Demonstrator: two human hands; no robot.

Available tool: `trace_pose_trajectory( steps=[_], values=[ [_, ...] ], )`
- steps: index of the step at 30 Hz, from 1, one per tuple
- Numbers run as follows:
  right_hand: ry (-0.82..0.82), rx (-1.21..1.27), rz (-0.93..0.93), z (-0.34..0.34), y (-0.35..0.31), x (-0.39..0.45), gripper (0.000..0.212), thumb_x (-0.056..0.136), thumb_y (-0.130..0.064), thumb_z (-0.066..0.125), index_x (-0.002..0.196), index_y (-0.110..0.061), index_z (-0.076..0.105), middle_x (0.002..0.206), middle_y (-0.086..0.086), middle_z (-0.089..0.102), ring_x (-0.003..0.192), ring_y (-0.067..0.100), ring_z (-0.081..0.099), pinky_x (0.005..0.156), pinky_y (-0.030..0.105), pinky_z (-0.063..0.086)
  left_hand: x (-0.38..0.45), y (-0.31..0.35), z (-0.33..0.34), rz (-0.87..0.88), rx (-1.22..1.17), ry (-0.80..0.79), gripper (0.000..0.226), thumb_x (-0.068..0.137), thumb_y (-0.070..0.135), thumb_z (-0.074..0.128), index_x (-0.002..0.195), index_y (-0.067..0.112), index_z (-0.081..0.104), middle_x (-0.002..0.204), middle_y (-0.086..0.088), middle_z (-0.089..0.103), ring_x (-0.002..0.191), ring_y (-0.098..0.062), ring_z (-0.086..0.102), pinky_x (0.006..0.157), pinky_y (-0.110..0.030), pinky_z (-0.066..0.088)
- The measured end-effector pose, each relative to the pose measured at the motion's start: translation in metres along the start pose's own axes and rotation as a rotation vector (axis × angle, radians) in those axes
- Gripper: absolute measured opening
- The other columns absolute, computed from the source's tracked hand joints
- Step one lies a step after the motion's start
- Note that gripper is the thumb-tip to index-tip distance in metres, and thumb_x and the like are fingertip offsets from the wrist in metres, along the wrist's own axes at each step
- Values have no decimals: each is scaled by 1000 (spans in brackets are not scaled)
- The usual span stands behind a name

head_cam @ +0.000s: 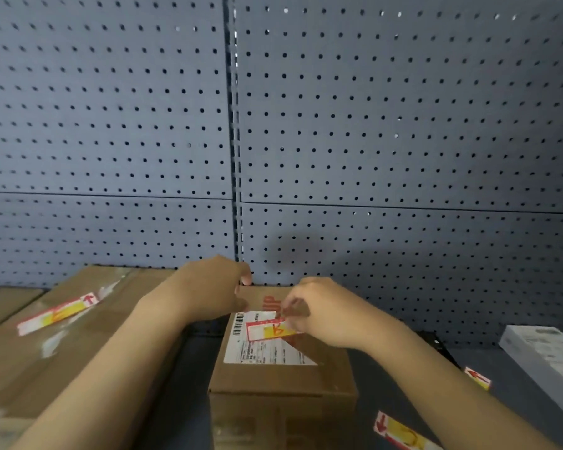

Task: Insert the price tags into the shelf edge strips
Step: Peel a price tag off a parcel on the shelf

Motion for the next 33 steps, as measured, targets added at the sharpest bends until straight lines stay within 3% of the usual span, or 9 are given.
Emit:
trace_pose_trajectory(
  steps=[5, 9, 13, 19, 24, 29, 33],
  values=[
    [-217, -22, 49, 24, 5, 20, 40, 81, -41, 68, 116, -22, 63, 114, -4, 55, 98, 15, 55, 84, 33, 48, 9, 2, 11, 17, 46, -54, 32, 87, 37, 59, 117, 27, 54, 112, 6, 63, 100, -13, 60, 85, -32, 51],
    [-337, 6, 106, 31, 10, 26, 39, 77, -38, 73, 110, -19, 64, 93, -10, 53, 88, 12, 55, 72, 26, 46, 12, 9, 15, 49, 70, -78, 37, 89, 35, 57, 123, 24, 50, 116, 2, 61, 103, -15, 59, 90, -38, 51],
    [-394, 67, 163, 33, 15, 30, 38, 74, -37, 76, 105, -22, 59, 99, -9, 54, 88, 11, 53, 66, 21, 42, 13, 12, 19, 72, 60, -92, 41, 89, 37, 56, 127, 23, 48, 121, 1, 59, 108, -16, 58, 93, -38, 50],
    [-247, 123, 210, 26, 15, 26, 36, 69, -27, 81, 93, -25, 54, 89, -12, 51, 82, 10, 53, 61, 24, 44, 8, 14, 17, 112, 54, -45, 42, 88, 41, 57, 128, 28, 48, 121, 4, 59, 106, -13, 59, 91, -37, 52],
    [-48, 59, 211, 12, 8, 15, 19, 82, -11, 67, 84, -26, 55, 88, -7, 58, 79, 12, 59, 70, 35, 55, 2, 16, 18, 169, 43, 33, 37, 89, 42, 56, 123, 28, 51, 117, 6, 62, 103, -14, 60, 87, -37, 54],
    [178, 8, 286, -6, 5, -12, 17, 86, -17, 63, 99, -27, 62, 94, -6, 67, 76, 11, 62, 65, 37, 57, -13, 21, 15, 250, -50, 146, 30, 91, 43, 52, 118, 29, 55, 115, 8, 62, 99, -12, 61, 84, -36, 55],
    [374, 22, 349, -20, -4, -49, 12, 85, -19, 63, 91, -29, 65, 88, -8, 68, 72, 8, 62, 62, 36, 58, -44, 31, 1, 313, -154, 329, 27, 93, 37, 52, 118, 29, 56, 114, 9, 62, 98, -11, 61, 83, -35, 55]
  ],
)
Point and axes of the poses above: each hand's wrist, its own x-axis towards the middle knuckle, its own z-axis out of the palm, y = z × x, the point moved 9 cm from there along x, towards the middle knuckle
